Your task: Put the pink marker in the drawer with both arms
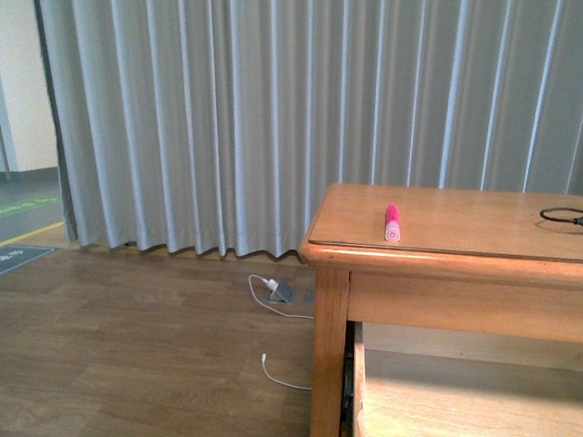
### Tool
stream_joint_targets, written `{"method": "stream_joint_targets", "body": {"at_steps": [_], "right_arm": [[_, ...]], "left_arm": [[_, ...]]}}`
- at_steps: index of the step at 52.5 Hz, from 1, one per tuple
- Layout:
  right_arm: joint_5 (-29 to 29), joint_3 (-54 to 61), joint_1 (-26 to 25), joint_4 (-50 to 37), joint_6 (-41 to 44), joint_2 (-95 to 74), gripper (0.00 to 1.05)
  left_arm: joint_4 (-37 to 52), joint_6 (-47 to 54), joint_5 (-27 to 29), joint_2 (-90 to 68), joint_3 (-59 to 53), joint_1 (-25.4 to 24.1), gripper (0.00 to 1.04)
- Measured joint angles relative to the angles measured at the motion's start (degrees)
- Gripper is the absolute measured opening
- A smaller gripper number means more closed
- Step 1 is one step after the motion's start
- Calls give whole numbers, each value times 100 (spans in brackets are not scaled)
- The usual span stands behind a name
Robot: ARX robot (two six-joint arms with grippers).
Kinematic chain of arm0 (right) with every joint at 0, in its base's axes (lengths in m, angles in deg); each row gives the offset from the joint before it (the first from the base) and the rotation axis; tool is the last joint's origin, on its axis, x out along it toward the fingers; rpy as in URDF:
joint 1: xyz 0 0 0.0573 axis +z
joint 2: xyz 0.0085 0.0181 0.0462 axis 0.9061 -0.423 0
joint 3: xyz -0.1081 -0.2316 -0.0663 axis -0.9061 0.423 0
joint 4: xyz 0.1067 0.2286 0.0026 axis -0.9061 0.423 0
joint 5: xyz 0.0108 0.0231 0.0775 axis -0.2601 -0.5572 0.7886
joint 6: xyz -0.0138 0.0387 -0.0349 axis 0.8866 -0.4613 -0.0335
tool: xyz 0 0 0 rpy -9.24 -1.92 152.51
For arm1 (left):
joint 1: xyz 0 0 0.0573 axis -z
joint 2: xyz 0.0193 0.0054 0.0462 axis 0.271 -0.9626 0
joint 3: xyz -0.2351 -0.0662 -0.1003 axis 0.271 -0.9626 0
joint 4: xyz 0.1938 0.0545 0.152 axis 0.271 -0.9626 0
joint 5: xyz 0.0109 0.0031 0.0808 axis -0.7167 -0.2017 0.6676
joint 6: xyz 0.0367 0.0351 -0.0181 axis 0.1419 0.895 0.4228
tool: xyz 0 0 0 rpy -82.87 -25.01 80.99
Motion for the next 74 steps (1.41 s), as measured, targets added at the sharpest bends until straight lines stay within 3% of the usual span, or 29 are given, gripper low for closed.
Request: {"method": "stream_joint_targets", "body": {"at_steps": [6,18,24,29,33,51,57,68,74], "right_arm": [[0,0,0,0,7,0,2],[0,0,0,0,9,0,44],[0,0,0,0,11,0,70],[-2,0,0,0,9,0,88],[0,0,0,0,4,0,98],[0,0,0,0,9,0,96],[0,0,0,0,9,0,96],[0,0,0,0,9,0,96],[0,0,0,0,9,0,96]], "left_arm": [[0,0,0,0,0,0,99],[0,0,2,0,0,0,99],[4,-2,42,-2,0,4,99],[262,-564,1668,-313,15,621,99],[339,-796,2144,-809,109,1014,99],[2050,-723,879,-4470,1993,1233,99],[2380,-520,686,-5851,2837,1486,99],[2363,-498,313,-7694,4618,1947,99],[2218,-511,431,-8505,5473,2151,99]]}}
